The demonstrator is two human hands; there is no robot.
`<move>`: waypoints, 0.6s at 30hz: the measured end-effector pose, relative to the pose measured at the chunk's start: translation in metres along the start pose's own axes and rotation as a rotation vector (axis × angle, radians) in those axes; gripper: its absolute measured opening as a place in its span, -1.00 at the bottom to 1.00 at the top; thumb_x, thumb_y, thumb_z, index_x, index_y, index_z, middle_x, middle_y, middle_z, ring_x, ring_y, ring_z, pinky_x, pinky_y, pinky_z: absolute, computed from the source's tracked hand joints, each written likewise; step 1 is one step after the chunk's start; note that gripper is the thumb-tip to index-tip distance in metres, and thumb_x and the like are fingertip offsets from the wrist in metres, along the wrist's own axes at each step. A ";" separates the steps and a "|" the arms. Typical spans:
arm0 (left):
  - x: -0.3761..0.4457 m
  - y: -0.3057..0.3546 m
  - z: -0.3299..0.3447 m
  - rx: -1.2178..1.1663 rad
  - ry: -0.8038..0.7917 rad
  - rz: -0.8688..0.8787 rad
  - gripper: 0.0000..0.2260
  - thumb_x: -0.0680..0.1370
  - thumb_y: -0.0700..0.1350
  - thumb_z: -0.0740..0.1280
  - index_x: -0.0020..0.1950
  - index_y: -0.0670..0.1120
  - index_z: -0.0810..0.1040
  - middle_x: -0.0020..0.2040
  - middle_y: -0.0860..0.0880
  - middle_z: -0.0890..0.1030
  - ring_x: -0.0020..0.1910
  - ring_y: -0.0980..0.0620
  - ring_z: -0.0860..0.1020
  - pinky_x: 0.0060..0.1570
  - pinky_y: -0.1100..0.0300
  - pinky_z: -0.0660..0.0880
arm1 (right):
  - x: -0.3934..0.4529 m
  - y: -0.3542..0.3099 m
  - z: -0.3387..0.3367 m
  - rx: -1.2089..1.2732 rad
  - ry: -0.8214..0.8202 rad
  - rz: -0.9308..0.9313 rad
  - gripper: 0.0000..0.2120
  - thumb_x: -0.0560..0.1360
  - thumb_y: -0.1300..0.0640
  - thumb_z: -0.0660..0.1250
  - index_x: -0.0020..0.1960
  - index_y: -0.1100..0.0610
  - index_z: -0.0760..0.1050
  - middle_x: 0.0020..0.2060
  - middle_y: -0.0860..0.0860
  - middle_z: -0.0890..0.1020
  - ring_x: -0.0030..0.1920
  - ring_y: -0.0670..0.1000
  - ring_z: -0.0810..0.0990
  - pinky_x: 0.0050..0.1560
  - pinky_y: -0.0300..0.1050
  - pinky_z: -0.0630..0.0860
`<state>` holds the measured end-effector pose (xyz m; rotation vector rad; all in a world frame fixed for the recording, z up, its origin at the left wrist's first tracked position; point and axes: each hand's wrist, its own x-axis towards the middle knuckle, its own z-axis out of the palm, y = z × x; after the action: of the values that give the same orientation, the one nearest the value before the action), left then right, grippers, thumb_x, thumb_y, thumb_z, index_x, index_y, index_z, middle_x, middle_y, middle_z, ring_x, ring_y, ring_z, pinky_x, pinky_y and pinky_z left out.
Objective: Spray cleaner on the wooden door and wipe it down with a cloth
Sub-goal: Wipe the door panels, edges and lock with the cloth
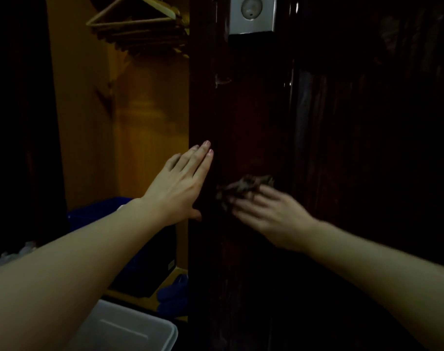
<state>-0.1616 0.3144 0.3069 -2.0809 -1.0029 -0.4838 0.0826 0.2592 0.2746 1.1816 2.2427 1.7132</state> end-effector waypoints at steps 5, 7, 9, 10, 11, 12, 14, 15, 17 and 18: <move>-0.016 0.012 0.012 -0.012 -0.042 -0.013 0.16 0.34 0.35 0.40 0.52 -0.15 -0.33 0.54 -0.14 -0.32 0.54 -0.10 -0.22 0.48 0.01 -0.09 | 0.025 0.058 -0.028 0.010 0.132 0.396 -0.50 0.50 0.13 0.04 0.40 0.19 0.41 0.46 0.18 0.36 0.30 0.23 0.48 0.33 0.12 0.31; -0.024 0.019 0.019 -0.023 -0.052 -0.016 0.16 0.34 0.38 0.38 0.52 -0.15 -0.33 0.54 -0.14 -0.31 0.54 -0.09 -0.22 0.49 0.01 -0.07 | 0.027 0.051 -0.024 0.027 0.165 0.433 -0.51 0.53 0.15 0.04 0.44 0.22 0.35 0.49 0.19 0.30 0.38 0.24 0.40 0.39 0.19 0.27; -0.035 0.027 0.028 -0.033 -0.063 -0.003 0.16 0.34 0.37 0.39 0.53 -0.14 -0.32 0.54 -0.13 -0.31 0.54 -0.09 -0.21 0.50 0.01 -0.06 | 0.019 0.023 -0.007 0.038 0.180 0.403 -0.52 0.54 0.16 0.10 0.45 0.22 0.33 0.49 0.18 0.29 0.38 0.24 0.39 0.40 0.18 0.24; -0.040 0.031 0.033 -0.038 -0.072 0.004 0.16 0.34 0.35 0.40 0.53 -0.14 -0.33 0.54 -0.13 -0.31 0.54 -0.08 -0.21 0.49 0.02 -0.06 | 0.011 0.005 0.004 0.049 0.185 0.367 -0.52 0.53 0.16 0.14 0.44 0.21 0.35 0.49 0.18 0.31 0.35 0.23 0.41 0.37 0.16 0.25; -0.045 0.034 0.037 -0.039 -0.084 0.006 0.15 0.35 0.33 0.41 0.52 -0.14 -0.33 0.54 -0.13 -0.32 0.54 -0.08 -0.21 0.49 0.02 -0.07 | 0.002 -0.014 0.015 0.063 0.187 0.324 -0.51 0.51 0.16 0.16 0.43 0.21 0.37 0.47 0.17 0.33 0.32 0.23 0.44 0.35 0.14 0.26; -0.049 0.038 0.042 -0.040 -0.098 0.007 0.15 0.36 0.31 0.41 0.52 -0.14 -0.34 0.54 -0.12 -0.33 0.54 -0.08 -0.22 0.49 0.02 -0.07 | -0.008 -0.034 0.025 0.080 0.181 0.279 -0.49 0.49 0.15 0.17 0.43 0.20 0.38 0.46 0.17 0.35 0.31 0.22 0.45 0.33 0.13 0.25; -0.058 0.044 0.051 -0.033 -0.127 0.008 0.14 0.37 0.30 0.41 0.52 -0.14 -0.36 0.53 -0.12 -0.35 0.54 -0.08 -0.22 0.49 0.02 -0.07 | -0.027 -0.073 0.039 0.120 0.135 0.209 -0.49 0.48 0.13 0.15 0.43 0.18 0.39 0.45 0.15 0.38 0.35 0.22 0.44 0.37 0.11 0.20; -0.062 0.047 0.055 -0.030 -0.134 0.014 0.14 0.37 0.30 0.40 0.52 -0.14 -0.36 0.53 -0.12 -0.35 0.54 -0.08 -0.22 0.50 0.01 -0.06 | -0.035 -0.089 0.043 0.138 0.101 0.182 -0.49 0.50 0.13 0.12 0.43 0.18 0.40 0.44 0.14 0.39 0.37 0.22 0.43 0.40 0.12 0.16; -0.068 0.051 0.062 -0.028 -0.136 0.028 0.12 0.38 0.30 0.40 0.52 -0.14 -0.35 0.54 -0.12 -0.33 0.54 -0.09 -0.21 0.50 0.00 -0.04 | -0.041 -0.104 0.046 0.152 0.043 0.115 -0.51 0.52 0.12 0.08 0.42 0.17 0.41 0.44 0.14 0.39 0.40 0.22 0.41 0.44 0.14 0.10; -0.071 0.052 0.065 -0.028 -0.138 0.034 0.11 0.39 0.28 0.40 0.53 -0.14 -0.34 0.54 -0.12 -0.32 0.54 -0.09 -0.20 0.49 0.00 -0.03 | -0.037 -0.103 0.044 0.140 0.028 0.072 -0.51 0.52 0.12 0.08 0.42 0.17 0.41 0.44 0.14 0.39 0.41 0.21 0.40 0.45 0.15 0.08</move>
<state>-0.1636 0.3088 0.1977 -2.1765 -1.0436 -0.3423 0.0769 0.2635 0.1565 1.2896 2.4003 1.6297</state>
